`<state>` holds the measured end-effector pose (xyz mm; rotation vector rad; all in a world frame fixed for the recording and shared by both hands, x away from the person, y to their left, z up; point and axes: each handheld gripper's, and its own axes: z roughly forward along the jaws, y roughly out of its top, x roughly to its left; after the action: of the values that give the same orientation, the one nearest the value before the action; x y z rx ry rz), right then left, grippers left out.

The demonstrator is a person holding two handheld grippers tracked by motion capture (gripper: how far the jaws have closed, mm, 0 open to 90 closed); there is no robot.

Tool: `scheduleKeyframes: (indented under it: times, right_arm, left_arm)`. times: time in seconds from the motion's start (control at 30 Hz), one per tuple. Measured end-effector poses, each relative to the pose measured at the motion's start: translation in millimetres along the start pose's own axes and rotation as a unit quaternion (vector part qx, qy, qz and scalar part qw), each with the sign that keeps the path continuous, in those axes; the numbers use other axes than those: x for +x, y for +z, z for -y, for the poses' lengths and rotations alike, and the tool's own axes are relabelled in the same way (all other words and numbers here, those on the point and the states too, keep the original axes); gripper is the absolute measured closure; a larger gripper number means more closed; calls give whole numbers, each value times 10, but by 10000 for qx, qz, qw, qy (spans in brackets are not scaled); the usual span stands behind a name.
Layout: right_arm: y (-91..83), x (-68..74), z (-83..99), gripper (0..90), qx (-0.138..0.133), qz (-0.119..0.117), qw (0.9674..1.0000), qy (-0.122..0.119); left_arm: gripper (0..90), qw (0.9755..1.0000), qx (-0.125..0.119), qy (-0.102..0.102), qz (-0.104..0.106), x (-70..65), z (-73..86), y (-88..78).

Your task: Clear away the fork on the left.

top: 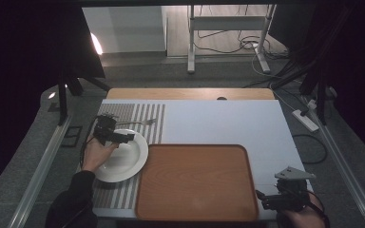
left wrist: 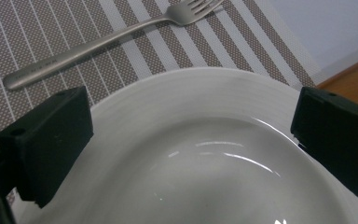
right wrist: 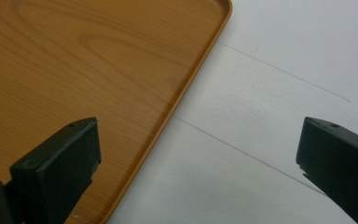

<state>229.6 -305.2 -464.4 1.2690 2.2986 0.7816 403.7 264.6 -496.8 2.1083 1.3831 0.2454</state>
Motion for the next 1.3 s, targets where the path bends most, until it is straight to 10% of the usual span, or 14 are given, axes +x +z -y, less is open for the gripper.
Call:
scheduleKeyframes:
  times: [0.47, 0.7, 0.93, 1.3]
  right_arm:
    - [3, -1, -1, 4, 13, -26, 10000, -14]
    - [4, 1, -1, 4, 20, -41, 10000, -23]
    - [5, -1, -1, 4, 24, -61, 10000, -29]
    - [6, -4, 1, 4, 25, -96, 9999, -34]
  left_arm:
    - [57, 9999, 116, -40, -69, 215, -236, 214]
    - [343, 9992, 341, 44, -192, 339, -411, 283]
    - [874, 9976, 552, -20, -423, 494, -510, 391]
    - [890, 9910, 1023, -77, -860, 742, -583, 567]
